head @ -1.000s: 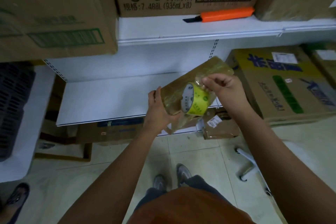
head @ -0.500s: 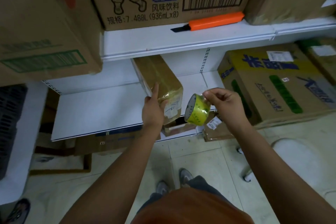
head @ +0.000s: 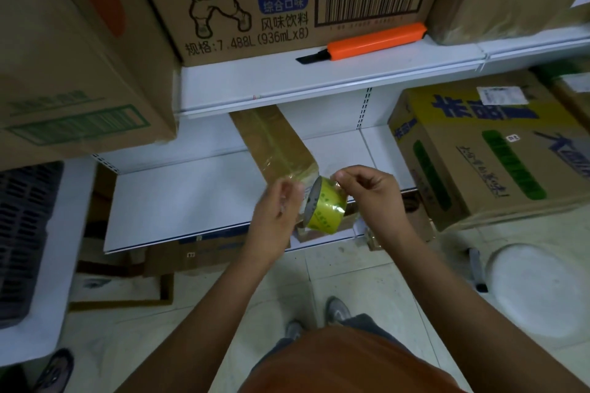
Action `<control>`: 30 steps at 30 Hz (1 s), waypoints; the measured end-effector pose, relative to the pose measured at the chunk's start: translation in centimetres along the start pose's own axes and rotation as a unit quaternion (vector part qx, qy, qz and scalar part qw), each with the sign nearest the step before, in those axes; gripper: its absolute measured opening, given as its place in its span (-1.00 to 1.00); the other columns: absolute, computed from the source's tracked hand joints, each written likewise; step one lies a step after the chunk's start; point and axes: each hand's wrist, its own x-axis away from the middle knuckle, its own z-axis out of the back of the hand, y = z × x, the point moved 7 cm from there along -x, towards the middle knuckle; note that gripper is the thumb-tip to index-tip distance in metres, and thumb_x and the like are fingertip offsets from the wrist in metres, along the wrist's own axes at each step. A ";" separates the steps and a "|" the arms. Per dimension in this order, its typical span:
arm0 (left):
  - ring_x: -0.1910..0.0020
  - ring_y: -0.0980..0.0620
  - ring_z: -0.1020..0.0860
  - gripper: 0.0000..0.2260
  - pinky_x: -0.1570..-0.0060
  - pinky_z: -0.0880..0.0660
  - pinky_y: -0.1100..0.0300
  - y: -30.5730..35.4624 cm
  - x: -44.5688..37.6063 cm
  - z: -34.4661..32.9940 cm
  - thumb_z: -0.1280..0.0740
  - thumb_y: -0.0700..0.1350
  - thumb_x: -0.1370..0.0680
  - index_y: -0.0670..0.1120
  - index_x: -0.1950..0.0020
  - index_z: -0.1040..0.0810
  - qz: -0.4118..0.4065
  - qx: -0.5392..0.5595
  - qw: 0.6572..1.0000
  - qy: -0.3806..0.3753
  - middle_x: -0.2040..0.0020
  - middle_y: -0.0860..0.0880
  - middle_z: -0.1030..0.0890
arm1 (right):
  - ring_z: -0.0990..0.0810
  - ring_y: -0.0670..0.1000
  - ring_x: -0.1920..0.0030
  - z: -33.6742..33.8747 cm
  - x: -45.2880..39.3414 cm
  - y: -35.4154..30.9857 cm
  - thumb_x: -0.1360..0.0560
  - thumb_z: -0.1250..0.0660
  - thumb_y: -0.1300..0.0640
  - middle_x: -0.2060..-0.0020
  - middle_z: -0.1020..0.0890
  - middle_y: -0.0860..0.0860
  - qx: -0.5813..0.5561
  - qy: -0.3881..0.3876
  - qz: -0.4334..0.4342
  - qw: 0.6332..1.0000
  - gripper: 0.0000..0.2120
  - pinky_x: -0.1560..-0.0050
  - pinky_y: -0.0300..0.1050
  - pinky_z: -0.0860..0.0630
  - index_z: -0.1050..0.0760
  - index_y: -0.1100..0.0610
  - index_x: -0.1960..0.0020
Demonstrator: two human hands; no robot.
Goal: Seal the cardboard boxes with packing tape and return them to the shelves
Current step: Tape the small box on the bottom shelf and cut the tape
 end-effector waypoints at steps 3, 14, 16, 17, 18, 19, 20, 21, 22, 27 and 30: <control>0.15 0.13 -0.59 -0.68 0.13 -0.48 0.16 -0.1 2.7 -2.3 -0.25 0.25 -0.56 0.03 0.02 -0.58 0.035 0.016 0.989 -0.142 0.12 0.04 -0.64 | -0.61 -0.07 0.25 -1.7 0.2 0.7 -0.54 -0.40 0.24 0.31 -0.68 0.00 -0.051 0.032 -0.030 0.998 -0.89 0.17 -0.21 -0.57 -0.67 0.17 0.14; 0.43 0.05 -0.50 -0.55 0.44 -0.27 0.25 -7.0 4.4 12.0 -0.08 0.45 -0.41 0.13 0.42 -0.36 -0.002 -0.379 0.925 -0.014 0.47 0.08 -0.49 | -0.62 -0.11 0.29 -6.0 -1.0 4.2 -0.53 -0.42 0.21 0.34 -0.68 -0.05 -0.078 0.151 -0.057 0.984 -0.84 0.11 -0.17 -0.60 -0.67 0.03 0.19; 0.37 -0.04 -0.56 -0.53 0.39 -0.38 0.21 -6.6 4.2 11.5 -0.06 0.44 -0.42 0.11 0.31 -0.51 -0.018 -0.390 0.921 0.006 0.40 0.00 -0.59 | -0.65 -0.09 0.24 -5.2 -1.5 3.7 -0.54 -0.42 0.20 0.28 -0.71 -0.05 -0.078 0.151 -0.034 0.985 -0.88 0.07 -0.20 -0.63 -0.68 0.04 0.13; 0.34 -0.06 -0.59 -0.47 0.36 -0.43 0.18 -6.4 3.9 11.1 -0.04 0.44 -0.42 0.09 0.22 -0.61 -0.022 -0.397 0.918 0.009 0.35 -0.02 -0.63 | -0.66 -0.09 0.21 -5.2 -1.7 3.7 -0.54 -0.41 0.20 0.24 -0.72 -0.02 -0.086 0.157 -0.031 0.983 -0.91 0.07 -0.23 -0.62 -0.69 0.08 0.09; 0.31 -0.08 -0.61 -0.41 0.33 -0.44 0.18 -6.1 3.4 10.8 -0.02 0.44 -0.42 0.07 0.10 -0.68 -0.032 -0.408 0.912 0.013 0.32 -0.04 -0.66 | -0.67 -0.10 0.19 -5.2 -1.9 3.8 -0.55 -0.41 0.21 0.21 -0.72 0.01 -0.091 0.170 -0.035 0.981 -0.92 0.08 -0.28 -0.59 -0.69 0.12 0.07; 0.29 -0.09 -0.62 -0.37 0.32 -0.42 0.19 -5.8 2.7 10.5 0.00 0.44 -0.42 0.07 0.00 -0.70 -0.043 -0.423 0.905 0.015 0.29 -0.05 -0.67 | -0.68 -0.12 0.16 -5.0 -2.0 4.0 -0.55 -0.40 0.21 0.20 -0.73 0.01 -0.098 0.185 -0.043 0.977 -0.91 0.09 -0.32 -0.56 -0.69 0.15 0.07; 0.27 -0.08 -0.62 -0.36 0.31 -0.38 0.21 -5.6 2.2 10.3 0.00 0.44 -0.44 0.07 -0.06 -0.70 -0.048 -0.437 0.898 0.010 0.28 -0.05 -0.68 | -0.69 -0.14 0.14 -4.8 -2.2 4.3 -0.55 -0.40 0.21 0.19 -0.73 0.00 -0.102 0.197 -0.051 0.974 -0.91 0.10 -0.36 -0.54 -0.69 0.14 0.08; 0.26 -0.07 -0.62 -0.38 0.31 -0.36 0.21 -5.5 1.5 10.2 -0.02 0.44 -0.47 0.08 -0.08 -0.69 -0.046 -0.453 0.890 -0.001 0.26 -0.04 -0.68 | -0.69 -0.14 0.12 -4.4 -2.3 4.7 -0.55 -0.41 0.21 0.19 -0.73 -0.02 -0.105 0.206 -0.057 0.971 -0.90 0.09 -0.38 -0.52 -0.69 0.12 0.10; 0.24 -0.05 -0.61 -0.42 0.31 -0.35 0.21 -5.6 0.9 10.1 -0.06 0.43 -0.51 0.07 -0.06 -0.69 -0.038 -0.470 0.882 -0.013 0.25 -0.03 -0.67 | -0.69 -0.14 0.10 -4.1 -2.4 4.9 -0.55 -0.41 0.20 0.19 -0.73 -0.03 -0.104 0.212 -0.061 0.970 -0.89 0.08 -0.38 -0.52 -0.69 0.08 0.12; 0.23 -0.09 -0.62 -0.53 0.33 -0.30 0.20 -4.9 -1.2 9.1 -0.18 0.36 -0.55 0.04 0.00 -0.69 -0.053 -0.518 0.854 -0.005 0.26 -0.07 -0.66 | -0.69 -0.16 0.03 -3.0 -3.4 5.2 -0.56 -0.40 0.16 0.14 -0.74 -0.05 -0.089 0.228 -0.054 0.968 -0.90 -0.03 -0.37 -0.51 -0.70 0.11 0.03; 0.20 -0.11 -0.62 -0.55 0.32 -0.28 0.20 -4.9 -2.4 8.4 -0.20 0.34 -0.56 0.05 -0.04 -0.69 -0.059 -0.527 0.848 -0.003 0.22 -0.09 -0.67 | -0.68 -0.20 0.04 -2.6 -4.3 5.8 -0.55 -0.41 0.14 0.12 -0.74 -0.06 -0.067 0.237 -0.067 0.967 -0.87 0.00 -0.41 -0.50 -0.70 0.14 -0.03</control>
